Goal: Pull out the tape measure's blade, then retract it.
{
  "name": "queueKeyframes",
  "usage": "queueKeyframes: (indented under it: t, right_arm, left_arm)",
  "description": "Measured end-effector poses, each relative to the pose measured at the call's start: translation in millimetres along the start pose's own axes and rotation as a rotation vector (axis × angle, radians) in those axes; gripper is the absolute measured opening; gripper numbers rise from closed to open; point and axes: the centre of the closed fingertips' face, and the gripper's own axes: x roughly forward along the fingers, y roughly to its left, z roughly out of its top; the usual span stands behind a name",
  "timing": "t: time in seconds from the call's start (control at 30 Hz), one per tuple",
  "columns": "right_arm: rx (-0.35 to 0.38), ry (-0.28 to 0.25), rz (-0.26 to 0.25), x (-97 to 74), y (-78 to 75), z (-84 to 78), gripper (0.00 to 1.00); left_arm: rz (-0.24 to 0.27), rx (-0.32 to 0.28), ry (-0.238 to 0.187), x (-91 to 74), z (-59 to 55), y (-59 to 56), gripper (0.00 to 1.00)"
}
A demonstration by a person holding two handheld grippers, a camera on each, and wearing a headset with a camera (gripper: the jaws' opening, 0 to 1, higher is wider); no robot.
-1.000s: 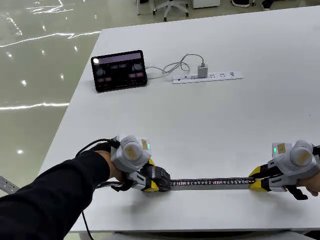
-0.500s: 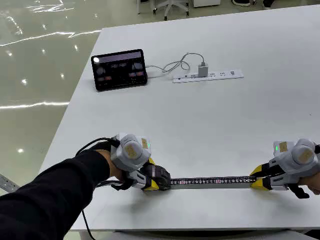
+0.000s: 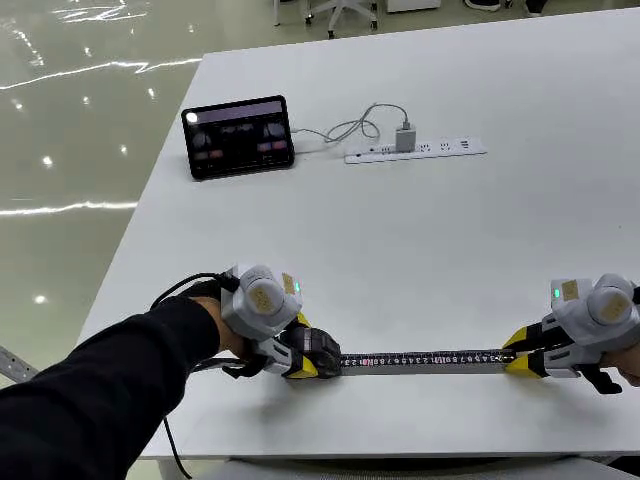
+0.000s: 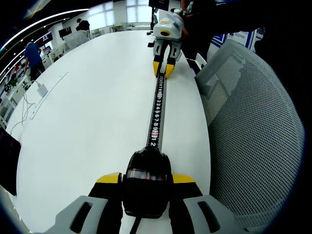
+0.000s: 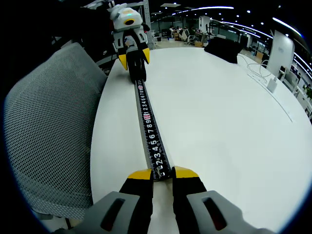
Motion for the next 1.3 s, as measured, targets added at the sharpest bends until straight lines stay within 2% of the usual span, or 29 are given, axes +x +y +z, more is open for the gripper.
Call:
queueKeyframes:
  t: [0.37, 0.5, 0.8, 0.9, 1.03, 1.2, 1.3]
  right_arm:
    - [0.004, 0.003, 0.014, 0.1, 1.9, 1.4, 0.1]
    - [0.008, -0.024, 0.019, -0.4, 1.9, 2.1, 0.1]
    - [-0.024, -0.002, 0.013, -0.6, 3.9, 1.5, 0.11]
    - [-0.046, 0.011, 0.006, -0.3, 3.2, 0.6, 0.12]
    - [-0.05, 0.001, -0.004, -0.4, 3.3, 0.7, 0.12]
    - [-0.029, -0.004, -0.027, -0.2, 2.1, 2.2, 0.13]
    - [-0.014, 0.006, -0.05, -0.9, 0.0, 1.8, 0.18]
  left_arm:
    - [0.003, -0.002, -0.003, 0.8, 1.0, -0.2, 0.32]
    - [0.005, 0.003, 0.001, 1.7, 1.6, -0.1, 0.32]
    - [0.004, 0.009, -0.009, 2.0, 1.8, 0.6, 0.32]
    - [0.002, 0.006, -0.012, 1.7, 1.8, 0.3, 0.32]
    - [-0.001, 0.008, -0.012, 1.9, 2.0, 0.5, 0.32]
    - [0.013, 0.002, -0.031, 1.4, 2.8, 0.2, 0.33]
    - [0.02, -0.005, -0.038, 1.4, 2.4, 2.2, 0.33]
